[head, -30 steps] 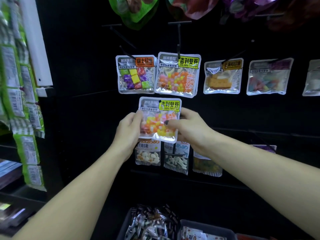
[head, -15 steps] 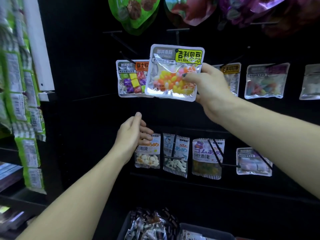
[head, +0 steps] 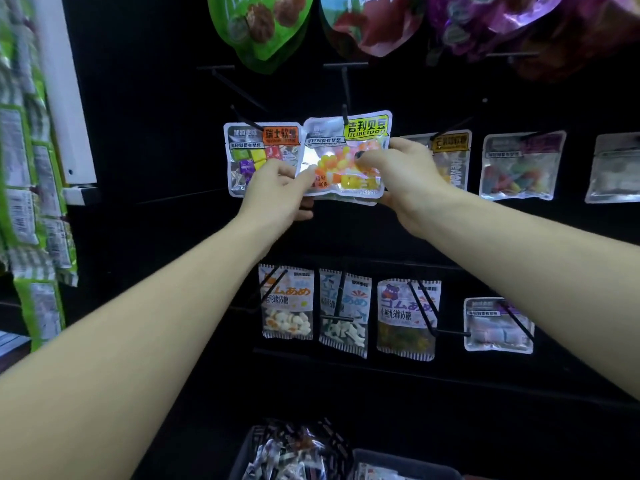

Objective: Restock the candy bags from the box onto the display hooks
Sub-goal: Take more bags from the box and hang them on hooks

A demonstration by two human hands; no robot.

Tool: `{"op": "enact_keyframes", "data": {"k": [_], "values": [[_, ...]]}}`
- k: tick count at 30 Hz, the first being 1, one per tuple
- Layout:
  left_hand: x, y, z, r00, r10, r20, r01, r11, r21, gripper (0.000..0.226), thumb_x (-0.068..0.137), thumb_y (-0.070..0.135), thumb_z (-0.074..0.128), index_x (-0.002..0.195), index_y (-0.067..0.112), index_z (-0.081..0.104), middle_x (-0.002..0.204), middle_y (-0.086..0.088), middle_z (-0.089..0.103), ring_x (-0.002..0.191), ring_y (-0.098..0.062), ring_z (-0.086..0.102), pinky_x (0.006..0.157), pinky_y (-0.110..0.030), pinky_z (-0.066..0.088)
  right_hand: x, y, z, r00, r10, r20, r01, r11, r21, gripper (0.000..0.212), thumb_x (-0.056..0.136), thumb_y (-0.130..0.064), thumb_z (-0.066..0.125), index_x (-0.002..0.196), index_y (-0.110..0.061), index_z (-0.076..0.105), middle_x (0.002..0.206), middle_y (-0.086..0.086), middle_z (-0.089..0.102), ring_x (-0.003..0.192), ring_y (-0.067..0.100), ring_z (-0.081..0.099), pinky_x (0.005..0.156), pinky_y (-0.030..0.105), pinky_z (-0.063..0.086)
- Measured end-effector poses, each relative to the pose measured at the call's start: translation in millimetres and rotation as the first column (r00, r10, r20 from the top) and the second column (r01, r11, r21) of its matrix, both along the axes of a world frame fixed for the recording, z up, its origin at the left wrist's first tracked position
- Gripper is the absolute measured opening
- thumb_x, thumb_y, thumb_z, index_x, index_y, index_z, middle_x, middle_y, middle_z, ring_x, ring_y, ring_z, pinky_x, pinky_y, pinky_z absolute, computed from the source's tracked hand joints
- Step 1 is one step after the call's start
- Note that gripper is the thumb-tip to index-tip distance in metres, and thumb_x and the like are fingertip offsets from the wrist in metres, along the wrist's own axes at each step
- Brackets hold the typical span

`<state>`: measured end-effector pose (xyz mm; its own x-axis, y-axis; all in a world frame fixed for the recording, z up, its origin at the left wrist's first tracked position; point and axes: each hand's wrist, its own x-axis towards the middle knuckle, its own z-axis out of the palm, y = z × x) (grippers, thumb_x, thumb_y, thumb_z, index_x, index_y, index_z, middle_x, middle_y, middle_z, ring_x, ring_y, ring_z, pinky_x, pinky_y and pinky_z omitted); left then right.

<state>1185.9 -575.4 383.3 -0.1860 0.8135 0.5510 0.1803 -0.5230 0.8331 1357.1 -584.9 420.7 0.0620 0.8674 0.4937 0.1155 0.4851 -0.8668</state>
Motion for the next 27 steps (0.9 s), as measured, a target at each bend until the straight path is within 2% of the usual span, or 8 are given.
{"op": "enact_keyframes", "data": {"k": [5,9,14,17,19,21,25,27], "values": [[7,14,9,0.999,0.05,-0.013,-0.051,0.998,-0.045,0.027,0.102,0.031,0.066,0.106,0.01,0.05,0.096,-0.001,0.057,0.079,-0.016,0.067,0.07,-0.03,0.065,1,14,-1,0.99,-0.137,0.042,0.139,0.989,-0.055,0.036,0.077,-0.024,0.074,0.098,0.002,0.059,0.12,0.03,0.066,0.103,0.043,0.069,0.099,0.06,0.055],[8,24,8,0.997,0.073,-0.029,-0.074,0.996,-0.058,0.026,0.102,0.03,0.066,0.102,0.012,0.046,0.096,-0.002,0.059,0.08,-0.018,0.068,0.067,-0.028,0.064,4,26,-4,0.953,-0.255,0.165,0.262,0.965,-0.022,0.036,0.092,-0.032,0.073,0.08,-0.018,0.041,0.082,0.0,0.045,0.075,0.017,0.048,0.068,0.031,0.048],[11,35,4,0.991,0.1,-0.087,-0.106,0.992,-0.067,0.023,0.102,0.026,0.063,0.1,0.013,0.044,0.097,-0.005,0.058,0.076,-0.018,0.067,0.065,-0.026,0.062,6,37,-9,0.96,-0.233,0.155,0.243,0.969,-0.049,0.038,0.095,-0.032,0.071,0.081,-0.018,0.038,0.081,0.0,0.037,0.068,0.026,0.074,0.069,0.045,0.065],[14,36,2,0.993,0.089,-0.082,-0.097,0.99,-0.107,0.023,0.1,0.021,0.065,0.1,0.014,0.043,0.1,-0.008,0.061,0.078,-0.02,0.068,0.071,-0.031,0.064,10,34,-13,0.946,-0.248,0.207,0.268,0.961,-0.071,0.036,0.097,-0.034,0.068,0.081,-0.02,0.04,0.084,0.003,0.05,0.062,0.028,0.078,0.056,0.033,0.058],[15,32,-2,0.986,0.111,-0.126,-0.125,0.986,-0.111,0.024,0.099,0.019,0.067,0.107,0.013,0.045,0.099,-0.01,0.061,0.079,-0.021,0.069,0.074,-0.032,0.064,15,25,-18,0.949,-0.233,0.212,0.258,0.961,-0.097,0.029,0.097,-0.032,0.069,0.109,-0.012,0.051,0.091,0.005,0.059,0.065,0.027,0.078,0.056,0.031,0.062],[17,24,-9,0.982,0.137,-0.127,-0.151,0.983,-0.105,0.028,0.099,0.017,0.067,0.116,0.011,0.046,0.096,-0.007,0.058,0.076,-0.019,0.069,0.071,-0.03,0.063,25,13,-26,0.938,-0.244,0.247,0.28,0.952,-0.124,0.046,0.097,-0.033,0.069,0.129,-0.008,0.045,0.099,0.012,0.066,0.069,0.025,0.078,0.049,0.024,0.059],[26,0,-30,0.978,0.206,0.014,-0.204,0.975,-0.09,0.024,0.098,0.014,0.066,0.112,0.014,0.046,0.084,-0.002,0.06,0.054,-0.006,0.065,0.07,-0.032,0.063,49,-23,-47,0.939,-0.241,0.247,0.27,0.959,-0.091,0.03,0.097,-0.034,0.067,0.104,-0.014,0.046,0.098,0.014,0.072,0.073,0.027,0.074,0.043,0.016,0.048],[36,-17,-48,0.973,0.231,0.02,-0.228,0.97,-0.087,0.022,0.099,0.017,0.065,0.11,0.017,0.046,0.081,-0.003,0.062,0.048,0.0,0.063,0.067,-0.031,0.061,62,-44,-59,0.943,-0.238,0.234,0.263,0.962,-0.081,0.033,0.098,-0.036,0.066,0.109,-0.01,0.049,0.091,0.012,0.07,0.065,0.023,0.063,0.043,0.016,0.046]]}}
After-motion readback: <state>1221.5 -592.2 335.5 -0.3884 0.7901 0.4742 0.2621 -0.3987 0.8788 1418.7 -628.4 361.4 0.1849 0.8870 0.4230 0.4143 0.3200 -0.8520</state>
